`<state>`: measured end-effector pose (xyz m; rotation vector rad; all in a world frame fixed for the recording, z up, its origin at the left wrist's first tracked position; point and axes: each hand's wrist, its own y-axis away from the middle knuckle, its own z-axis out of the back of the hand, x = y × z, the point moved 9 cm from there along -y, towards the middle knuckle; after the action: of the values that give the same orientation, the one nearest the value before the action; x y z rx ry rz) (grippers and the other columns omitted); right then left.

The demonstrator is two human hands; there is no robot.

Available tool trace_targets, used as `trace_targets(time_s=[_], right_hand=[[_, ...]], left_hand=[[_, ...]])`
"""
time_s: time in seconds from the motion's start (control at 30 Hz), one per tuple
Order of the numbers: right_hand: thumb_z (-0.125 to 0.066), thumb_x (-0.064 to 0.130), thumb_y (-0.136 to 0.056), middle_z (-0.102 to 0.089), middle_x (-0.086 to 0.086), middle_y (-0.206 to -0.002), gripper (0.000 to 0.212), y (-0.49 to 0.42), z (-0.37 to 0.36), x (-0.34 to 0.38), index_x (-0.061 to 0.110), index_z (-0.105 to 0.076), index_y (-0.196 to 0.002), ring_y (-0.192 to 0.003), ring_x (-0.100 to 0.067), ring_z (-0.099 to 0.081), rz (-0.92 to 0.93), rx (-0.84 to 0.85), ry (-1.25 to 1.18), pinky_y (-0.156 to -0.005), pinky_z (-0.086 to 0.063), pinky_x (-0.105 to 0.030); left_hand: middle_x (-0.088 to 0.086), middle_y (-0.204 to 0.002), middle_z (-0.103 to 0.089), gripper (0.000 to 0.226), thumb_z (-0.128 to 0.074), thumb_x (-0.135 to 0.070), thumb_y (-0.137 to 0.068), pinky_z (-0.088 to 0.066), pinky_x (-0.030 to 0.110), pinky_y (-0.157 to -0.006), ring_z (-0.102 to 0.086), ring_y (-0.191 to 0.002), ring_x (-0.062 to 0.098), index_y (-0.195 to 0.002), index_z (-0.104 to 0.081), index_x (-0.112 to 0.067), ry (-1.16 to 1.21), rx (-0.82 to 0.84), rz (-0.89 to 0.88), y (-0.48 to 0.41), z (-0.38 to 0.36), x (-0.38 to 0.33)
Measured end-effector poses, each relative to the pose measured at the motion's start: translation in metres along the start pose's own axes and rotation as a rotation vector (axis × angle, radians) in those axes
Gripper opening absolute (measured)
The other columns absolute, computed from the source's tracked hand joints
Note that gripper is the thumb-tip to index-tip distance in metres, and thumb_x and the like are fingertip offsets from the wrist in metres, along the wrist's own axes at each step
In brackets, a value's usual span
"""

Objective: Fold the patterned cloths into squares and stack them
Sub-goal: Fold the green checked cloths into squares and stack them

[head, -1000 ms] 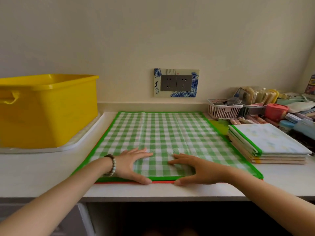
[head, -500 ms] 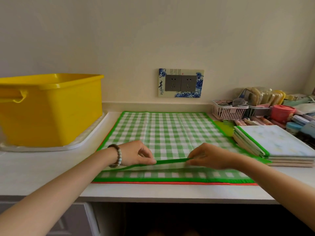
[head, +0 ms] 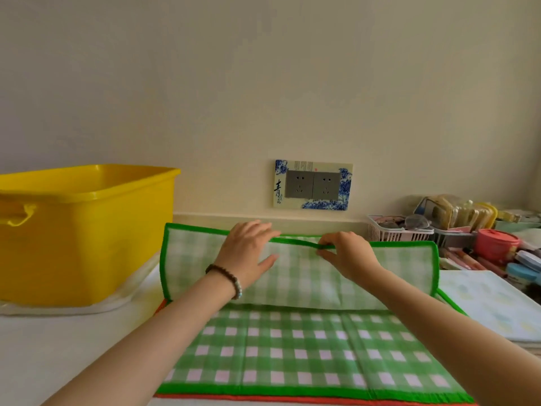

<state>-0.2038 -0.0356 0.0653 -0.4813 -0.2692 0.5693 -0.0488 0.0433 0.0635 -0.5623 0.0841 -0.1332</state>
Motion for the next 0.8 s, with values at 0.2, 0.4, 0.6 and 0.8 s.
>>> trace_targets(time_s=[0.2,0.4,0.6,0.8], right_hand=[[-0.058,0.032,-0.09,-0.07,0.0,-0.102,0.024,-0.026,-0.027,-0.016,0.019,-0.067,-0.109,-0.095,-0.021,-0.061,-0.029,-0.079,-0.065,-0.099,-0.039,-0.035],[-0.051,0.033,-0.094,-0.052,0.004,-0.134,0.031,-0.014,-0.074,-0.001,0.023,-0.055,-0.124,-0.122,-0.017,-0.049,0.005,0.018,-0.131,-0.105,-0.032,-0.03],[-0.044,0.035,-0.096,-0.038,0.004,-0.148,0.042,0.002,-0.128,0.014,0.026,-0.045,-0.137,-0.135,-0.015,-0.035,-0.023,0.248,-0.146,-0.11,-0.022,-0.026],[-0.025,0.053,-0.097,-0.014,0.005,-0.158,0.055,0.011,-0.165,0.012,0.033,-0.019,-0.148,-0.145,-0.013,-0.01,-0.062,0.475,-0.113,-0.118,-0.005,-0.035]], left_hand=[[-0.006,-0.158,-0.005,0.077,-0.029,-0.072,-0.085,-0.001,0.044,-0.118,-0.002,-0.145,0.016,-0.149,-0.009,-0.034,0.001,0.387,0.115,0.01,-0.084,0.014],[-0.006,-0.159,0.002,0.072,-0.028,-0.069,-0.087,0.0,0.047,-0.117,0.002,-0.146,0.02,-0.148,-0.004,-0.038,0.039,0.499,0.23,0.014,-0.129,0.035],[-0.006,-0.159,0.002,0.065,-0.024,-0.065,-0.09,0.001,0.049,-0.117,0.005,-0.146,0.02,-0.147,-0.005,-0.041,0.036,0.527,0.275,0.02,-0.15,0.046],[-0.009,-0.158,0.008,0.061,-0.014,-0.065,-0.092,0.004,0.049,-0.116,0.01,-0.145,0.017,-0.147,-0.002,-0.042,0.035,0.608,0.269,0.027,-0.164,0.049]])
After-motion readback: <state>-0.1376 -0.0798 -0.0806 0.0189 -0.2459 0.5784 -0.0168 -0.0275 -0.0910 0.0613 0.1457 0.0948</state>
